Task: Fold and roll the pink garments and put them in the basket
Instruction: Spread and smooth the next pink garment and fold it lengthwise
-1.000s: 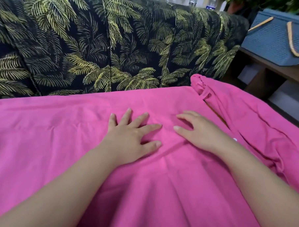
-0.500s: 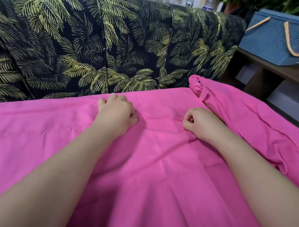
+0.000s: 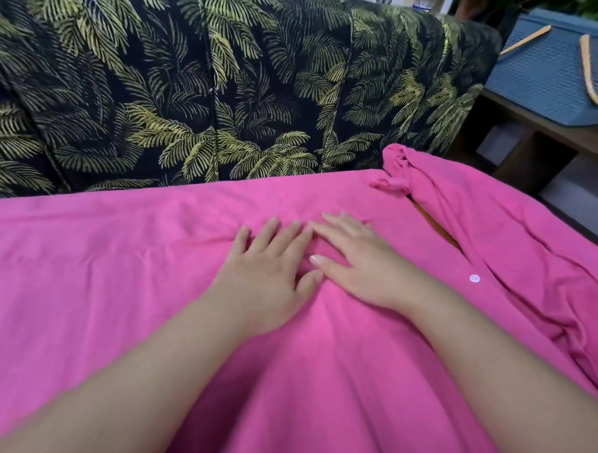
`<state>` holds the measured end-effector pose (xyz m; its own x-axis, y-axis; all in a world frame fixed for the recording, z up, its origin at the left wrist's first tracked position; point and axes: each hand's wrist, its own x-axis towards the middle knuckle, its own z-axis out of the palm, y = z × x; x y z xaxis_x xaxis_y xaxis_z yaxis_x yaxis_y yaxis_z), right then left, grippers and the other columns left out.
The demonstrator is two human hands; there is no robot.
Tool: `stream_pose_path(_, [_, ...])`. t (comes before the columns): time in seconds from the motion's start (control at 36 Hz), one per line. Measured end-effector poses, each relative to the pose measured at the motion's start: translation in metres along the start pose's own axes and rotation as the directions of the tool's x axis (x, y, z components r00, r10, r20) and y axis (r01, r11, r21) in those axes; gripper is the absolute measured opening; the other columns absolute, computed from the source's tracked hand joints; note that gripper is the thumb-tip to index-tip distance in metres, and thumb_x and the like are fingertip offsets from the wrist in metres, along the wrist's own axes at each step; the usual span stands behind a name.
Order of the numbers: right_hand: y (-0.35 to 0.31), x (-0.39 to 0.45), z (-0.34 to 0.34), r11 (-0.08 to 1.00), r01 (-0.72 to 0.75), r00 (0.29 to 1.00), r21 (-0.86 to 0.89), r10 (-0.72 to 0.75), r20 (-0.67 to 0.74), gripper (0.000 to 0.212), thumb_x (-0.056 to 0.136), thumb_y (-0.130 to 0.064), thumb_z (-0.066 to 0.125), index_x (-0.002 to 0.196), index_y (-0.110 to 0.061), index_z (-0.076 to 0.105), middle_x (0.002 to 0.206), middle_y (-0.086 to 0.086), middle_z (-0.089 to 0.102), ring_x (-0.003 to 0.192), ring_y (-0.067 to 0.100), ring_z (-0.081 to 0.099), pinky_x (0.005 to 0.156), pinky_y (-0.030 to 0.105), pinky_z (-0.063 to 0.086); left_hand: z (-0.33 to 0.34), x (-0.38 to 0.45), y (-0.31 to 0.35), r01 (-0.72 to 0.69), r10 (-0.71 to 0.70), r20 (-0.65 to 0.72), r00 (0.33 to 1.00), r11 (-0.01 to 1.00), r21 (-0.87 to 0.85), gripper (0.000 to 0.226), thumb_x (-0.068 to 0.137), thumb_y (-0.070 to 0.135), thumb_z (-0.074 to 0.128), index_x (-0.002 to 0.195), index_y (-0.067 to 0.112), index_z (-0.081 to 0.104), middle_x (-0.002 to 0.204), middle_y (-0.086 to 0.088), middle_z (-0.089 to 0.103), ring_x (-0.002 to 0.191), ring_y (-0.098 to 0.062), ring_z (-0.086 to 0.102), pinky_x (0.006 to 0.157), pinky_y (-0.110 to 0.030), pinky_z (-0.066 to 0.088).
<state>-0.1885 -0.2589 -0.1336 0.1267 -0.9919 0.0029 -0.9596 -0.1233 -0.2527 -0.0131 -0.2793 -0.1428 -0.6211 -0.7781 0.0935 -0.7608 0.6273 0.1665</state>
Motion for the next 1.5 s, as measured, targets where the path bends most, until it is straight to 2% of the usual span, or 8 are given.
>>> stream_pose_path(0.17, [0.028, 0.024, -0.005, 0.966, -0.214, 0.972, -0.142, 0.225, 0.062, 0.06, 0.091, -0.069, 0.022, 0.147, -0.052, 0.009, 0.161, -0.014, -0.002, 0.148, 0.015, -0.006, 0.119, 0.044, -0.003, -0.006, 0.013, -0.045, 0.119, -0.123, 0.116, 0.986, 0.992, 0.036, 0.09, 0.058, 0.083, -0.01, 0.143, 0.059, 0.002, 0.161, 0.014, 0.001, 0.148, -0.023, -0.001, 0.116, -0.055, 0.002])
stream_pose_path(0.39, [0.043, 0.071, -0.022, 0.863, -0.453, 0.881, -0.222, 0.471, 0.035, 0.057, 0.099, -0.057, 0.015, 0.152, -0.037, 0.012, 0.162, 0.003, 0.002, 0.149, 0.027, 0.003, 0.119, 0.052, 0.0, -0.027, 0.026, -0.142, 0.54, -0.544, 0.112, 0.832, 0.839, 0.065, 0.057, 0.093, 0.066, 0.013, 0.148, 0.05, 0.012, 0.162, 0.003, 0.007, 0.147, -0.034, 0.0, 0.115, -0.059, 0.0])
stream_pose_path(0.5, [-0.005, 0.075, -0.017, 0.919, -0.295, 0.955, -0.26, 0.282, -0.087, 0.053, 0.1, -0.043, 0.037, 0.149, -0.023, 0.031, 0.16, 0.007, 0.015, 0.148, 0.027, 0.01, 0.119, 0.047, 0.013, -0.03, 0.014, -0.134, 0.484, -0.484, -0.038, 0.874, 0.865, 0.131, 0.058, 0.096, 0.059, 0.016, 0.151, 0.04, 0.018, 0.161, -0.002, 0.009, 0.148, -0.031, -0.001, 0.114, -0.061, 0.001])
stream_pose_path(0.69, [-0.033, 0.085, 0.006, 0.973, -0.184, 0.971, -0.141, 0.203, 0.13, 0.077, 0.082, -0.081, 0.024, 0.149, -0.048, 0.008, 0.161, -0.009, -0.005, 0.148, 0.02, -0.008, 0.117, 0.049, -0.003, -0.019, -0.039, -0.105, 0.165, -0.17, 0.118, 0.978, 0.985, 0.052, 0.105, 0.048, 0.091, -0.022, 0.145, 0.057, 0.002, 0.16, 0.015, 0.0, 0.148, -0.016, -0.004, 0.117, -0.049, 0.003])
stream_pose_path(0.94, [-0.045, 0.121, 0.001, 0.896, -0.425, 0.905, -0.129, 0.423, -0.046, 0.067, 0.095, -0.06, 0.034, 0.151, -0.024, 0.022, 0.159, 0.01, 0.017, 0.146, 0.033, 0.011, 0.115, 0.054, 0.016, -0.039, -0.099, -0.163, 0.392, -0.399, 0.137, 0.907, 0.917, 0.072, 0.11, 0.037, 0.093, -0.028, 0.14, 0.06, -0.006, 0.16, 0.017, -0.004, 0.148, -0.017, -0.008, 0.117, -0.046, -0.001])
stream_pose_path(1.14, [-0.143, 0.094, 0.018, 1.0, -0.007, 0.991, 0.0, 0.007, -0.135, 0.035, 0.094, -0.029, 0.049, 0.128, -0.023, 0.056, 0.131, 0.005, 0.048, 0.125, 0.024, 0.037, 0.101, 0.038, 0.038, -0.059, -0.14, -0.194, 0.647, -0.661, 0.118, 0.741, 0.749, 0.142, 0.081, 0.074, 0.083, 0.006, 0.147, 0.05, 0.011, 0.161, 0.008, 0.004, 0.147, -0.027, 0.004, 0.113, -0.056, 0.014])
stream_pose_path(1.28, [-0.194, 0.087, 0.042, 0.999, 0.03, 0.998, 0.039, -0.029, -0.047, 0.045, 0.092, -0.055, 0.045, 0.128, -0.029, 0.053, 0.136, 0.001, 0.046, 0.13, 0.025, 0.035, 0.109, 0.045, 0.03, -0.062, -0.148, -0.229, 0.721, -0.731, 0.13, 0.67, 0.683, 0.12, 0.086, 0.059, 0.089, 0.006, 0.141, 0.063, 0.001, 0.161, 0.012, -0.001, 0.148, -0.031, -0.004, 0.11, -0.067, 0.006])
stream_pose_path(1.5, [-0.191, 0.092, 0.059, 0.997, 0.031, 0.999, -0.067, -0.028, 0.045, 0.061, 0.092, -0.066, 0.027, 0.148, -0.043, 0.021, 0.161, -0.004, 0.011, 0.148, 0.023, 0.0, 0.116, 0.057, -0.001, -0.074, -0.139, -0.305, 0.661, -0.668, 0.094, 0.738, 0.744, 0.093, 0.078, 0.065, 0.089, 0.005, 0.139, 0.064, 0.008, 0.159, 0.017, 0.013, 0.148, -0.027, 0.004, 0.113, -0.06, 0.008])
